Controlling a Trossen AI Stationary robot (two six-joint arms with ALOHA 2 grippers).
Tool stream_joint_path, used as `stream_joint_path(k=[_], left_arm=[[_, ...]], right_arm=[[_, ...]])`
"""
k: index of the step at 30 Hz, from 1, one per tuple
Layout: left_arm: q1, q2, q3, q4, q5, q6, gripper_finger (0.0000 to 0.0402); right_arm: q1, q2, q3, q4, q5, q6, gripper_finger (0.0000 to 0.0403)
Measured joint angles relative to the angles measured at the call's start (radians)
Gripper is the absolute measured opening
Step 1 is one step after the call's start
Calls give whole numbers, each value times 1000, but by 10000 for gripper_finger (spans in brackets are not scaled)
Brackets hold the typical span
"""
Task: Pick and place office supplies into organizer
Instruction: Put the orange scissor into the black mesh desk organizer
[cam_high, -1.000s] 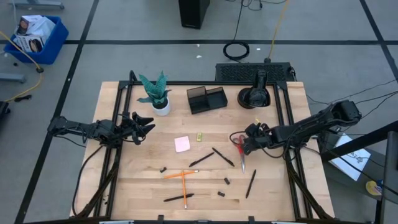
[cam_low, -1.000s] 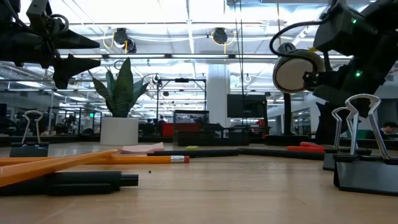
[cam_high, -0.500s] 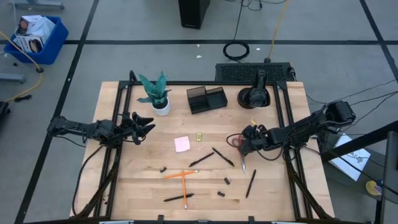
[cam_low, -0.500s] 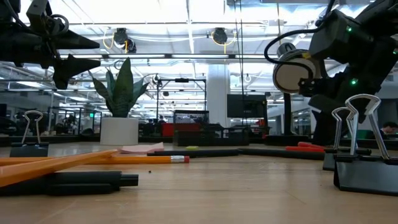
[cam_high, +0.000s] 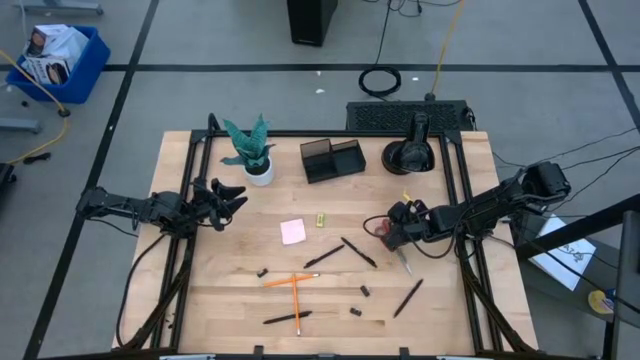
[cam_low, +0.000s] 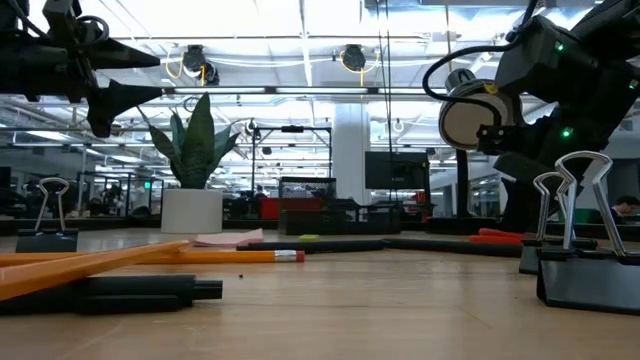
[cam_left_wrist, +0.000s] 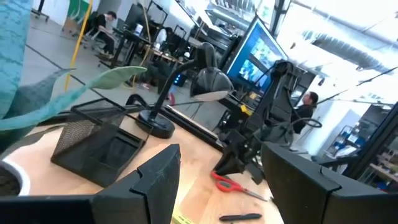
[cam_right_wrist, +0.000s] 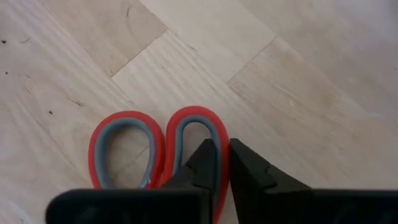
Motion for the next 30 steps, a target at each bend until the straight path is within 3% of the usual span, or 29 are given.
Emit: stream_joint_path(k=[7, 12, 22, 30], left_arm=[[0, 0, 0, -5, 58, -20, 230], [0, 0, 0, -5, 60, -47, 230], [0, 1, 0, -6, 83, -63, 230], [-1, 45, 0, -6, 116, -210, 230]], right_arm=[[7, 1, -1, 23, 22, -8, 40], [32, 4, -5, 70, 64, -30, 23], [67, 3, -4, 352, 97, -155, 30], [66, 2, -2, 516, 158, -295, 24]])
